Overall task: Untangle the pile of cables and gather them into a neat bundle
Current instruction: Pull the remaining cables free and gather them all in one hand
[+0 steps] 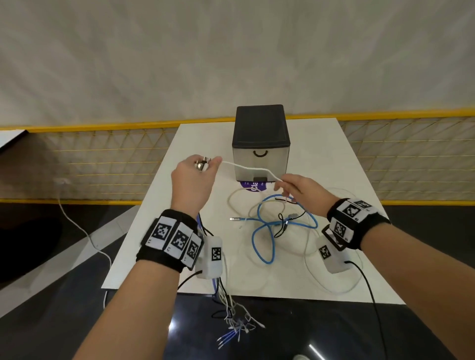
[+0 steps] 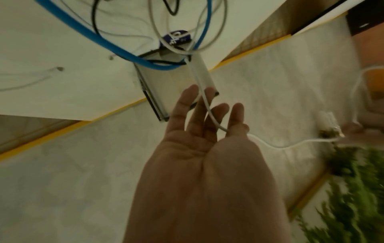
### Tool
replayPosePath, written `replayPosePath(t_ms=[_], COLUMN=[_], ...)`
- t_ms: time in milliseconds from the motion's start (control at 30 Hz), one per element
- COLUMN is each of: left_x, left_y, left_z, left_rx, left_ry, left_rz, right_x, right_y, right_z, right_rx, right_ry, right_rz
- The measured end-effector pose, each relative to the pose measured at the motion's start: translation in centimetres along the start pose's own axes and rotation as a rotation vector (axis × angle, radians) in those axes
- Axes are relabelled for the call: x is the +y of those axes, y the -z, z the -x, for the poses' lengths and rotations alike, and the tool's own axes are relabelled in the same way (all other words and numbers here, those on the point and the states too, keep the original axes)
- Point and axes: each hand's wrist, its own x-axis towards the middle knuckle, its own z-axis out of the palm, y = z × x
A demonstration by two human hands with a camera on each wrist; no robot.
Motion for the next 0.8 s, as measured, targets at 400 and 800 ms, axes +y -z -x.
replayPosePath(t_ms=[400, 800], left_x=[-1.1, -2.0], left_y=[1.1, 0.5], left_z=[0.2, 1.1], left_rx=[0.151, 0.118], left_ry=[0.093, 0.075], left_rz=[0.12, 0.141], right_x=[-2.0, -2.4], right_y=[1.3, 0.6], right_z=[-1.6, -2.1], right_rx=[0.133, 0.328], right_ry=[-0.046, -0.219], right_rz=[0.222, -0.44])
